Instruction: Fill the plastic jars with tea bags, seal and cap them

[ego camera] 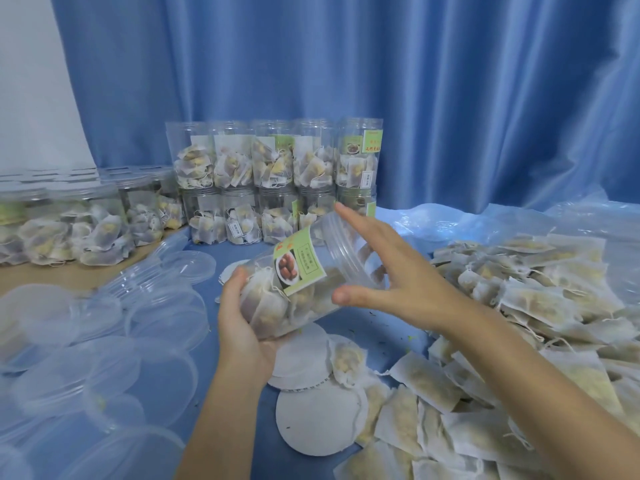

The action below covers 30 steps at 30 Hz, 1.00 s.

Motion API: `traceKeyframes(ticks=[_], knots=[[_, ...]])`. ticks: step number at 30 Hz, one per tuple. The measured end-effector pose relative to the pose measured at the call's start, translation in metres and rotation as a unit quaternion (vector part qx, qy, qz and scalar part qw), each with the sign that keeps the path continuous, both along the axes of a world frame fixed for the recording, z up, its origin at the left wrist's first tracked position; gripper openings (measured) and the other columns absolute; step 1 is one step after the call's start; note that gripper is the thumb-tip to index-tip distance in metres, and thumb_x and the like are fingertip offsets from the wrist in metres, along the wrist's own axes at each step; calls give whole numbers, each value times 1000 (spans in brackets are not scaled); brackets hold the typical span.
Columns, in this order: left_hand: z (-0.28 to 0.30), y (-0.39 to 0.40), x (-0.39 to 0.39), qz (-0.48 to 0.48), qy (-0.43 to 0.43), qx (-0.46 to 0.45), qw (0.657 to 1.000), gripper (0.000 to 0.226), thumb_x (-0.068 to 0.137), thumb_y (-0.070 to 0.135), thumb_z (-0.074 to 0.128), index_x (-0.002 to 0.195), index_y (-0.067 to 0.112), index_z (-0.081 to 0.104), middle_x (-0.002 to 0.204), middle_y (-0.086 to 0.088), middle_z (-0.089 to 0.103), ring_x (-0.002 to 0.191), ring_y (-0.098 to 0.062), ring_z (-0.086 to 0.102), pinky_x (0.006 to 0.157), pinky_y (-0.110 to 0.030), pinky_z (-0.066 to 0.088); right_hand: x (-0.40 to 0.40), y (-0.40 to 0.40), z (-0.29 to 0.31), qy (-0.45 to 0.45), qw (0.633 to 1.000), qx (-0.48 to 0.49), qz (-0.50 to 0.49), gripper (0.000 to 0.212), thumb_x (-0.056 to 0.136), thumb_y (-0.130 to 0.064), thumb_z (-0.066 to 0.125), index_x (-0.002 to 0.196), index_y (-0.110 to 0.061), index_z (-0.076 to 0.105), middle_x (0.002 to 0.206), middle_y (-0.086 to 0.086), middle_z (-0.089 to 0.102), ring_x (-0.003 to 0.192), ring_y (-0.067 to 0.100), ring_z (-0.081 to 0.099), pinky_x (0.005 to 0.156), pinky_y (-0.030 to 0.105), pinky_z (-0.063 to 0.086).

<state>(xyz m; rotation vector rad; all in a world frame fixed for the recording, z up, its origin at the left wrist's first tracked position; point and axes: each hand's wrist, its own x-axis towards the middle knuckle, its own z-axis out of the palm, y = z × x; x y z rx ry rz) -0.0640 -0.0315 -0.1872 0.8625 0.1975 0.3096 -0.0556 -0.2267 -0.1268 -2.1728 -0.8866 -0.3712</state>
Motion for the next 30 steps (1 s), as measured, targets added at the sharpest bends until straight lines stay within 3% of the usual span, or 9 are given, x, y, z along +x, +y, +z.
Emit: traceKeyframes(ticks=[4, 8, 11, 17, 20, 22, 24, 27, 30], knots=[[3, -9, -2, -15, 22, 8, 1000, 41, 76, 60, 58, 95, 26, 70, 95, -4, 75, 91, -26, 70, 79, -50, 55, -2, 7, -10, -74, 995, 13, -72, 61, 77, -74, 30, 133, -61, 13, 126, -6, 40, 104, 10, 46, 85, 27, 38], [3, -12, -1, 33, -11, 2, 999, 31, 79, 50, 62, 85, 22, 74, 99, -3, 74, 97, -23, 68, 98, -51, 47, -5, 12, -7, -86, 992, 49, -81, 56, 80, -70, 27, 133, -54, 19, 116, -10, 42, 97, 10, 46, 79, 28, 37], [5, -12, -2, 4, -11, -11, 1000, 40, 79, 56, 58, 97, 23, 72, 104, -4, 73, 98, -24, 68, 94, -51, 49, -7, 13, 2, -14, 991, 119, -59, 62, 68, -75, 45, 125, -66, 23, 121, -12, 40, 108, 10, 48, 87, 27, 39], [6, -16, -2, -141, 48, -35, 988, 62, 82, 70, 44, 112, 19, 66, 104, -18, 71, 92, -41, 68, 73, -59, 54, 1, 6, -4, 146, 964, 219, 38, 139, 39, -49, 89, 145, -46, -1, 143, -19, 38, 123, -5, 47, 100, 21, 43], [12, -29, -4, -162, 112, 7, 980, 63, 84, 70, 40, 108, 17, 66, 102, -21, 70, 94, -44, 65, 69, -57, 55, 7, 6, -6, 155, 955, 254, 3, 124, 28, -56, 90, 137, -33, 35, 125, -20, 58, 114, -1, 56, 100, 31, 45], [24, -36, -8, -98, 134, 93, 982, 50, 91, 58, 40, 104, 17, 64, 101, -18, 70, 92, -38, 65, 70, -52, 56, 11, 2, -4, 150, 945, 289, -17, 101, 29, -50, 91, 120, -33, 51, 111, -20, 66, 105, -1, 61, 97, 34, 49], [35, -37, -7, 62, 123, 293, 946, 27, 96, 33, 47, 114, 18, 58, 102, -7, 66, 94, -29, 62, 76, -45, 54, 13, 0, -1, 124, 946, 296, -39, 97, 29, -49, 92, 117, -35, 52, 109, -23, 65, 103, -4, 60, 97, 32, 49], [54, -42, -17, 65, -2, 527, 847, 64, 79, 20, 65, 134, 37, 37, 108, 19, 55, 91, -1, 55, 66, -22, 46, 9, 4, 2, 82, 947, 303, -66, 98, 33, -48, 90, 120, -39, 45, 111, -28, 60, 107, -7, 55, 93, 27, 49], [76, -49, -19, -7, 5, 588, 809, 93, 51, 37, 79, 133, 28, 35, 120, 9, 57, 106, -14, 58, 84, -34, 51, 3, 12, 4, 58, 943, 319, -76, 94, 38, -45, 89, 120, -41, 44, 105, -35, 58, 100, -19, 52, 80, 5, 44]])
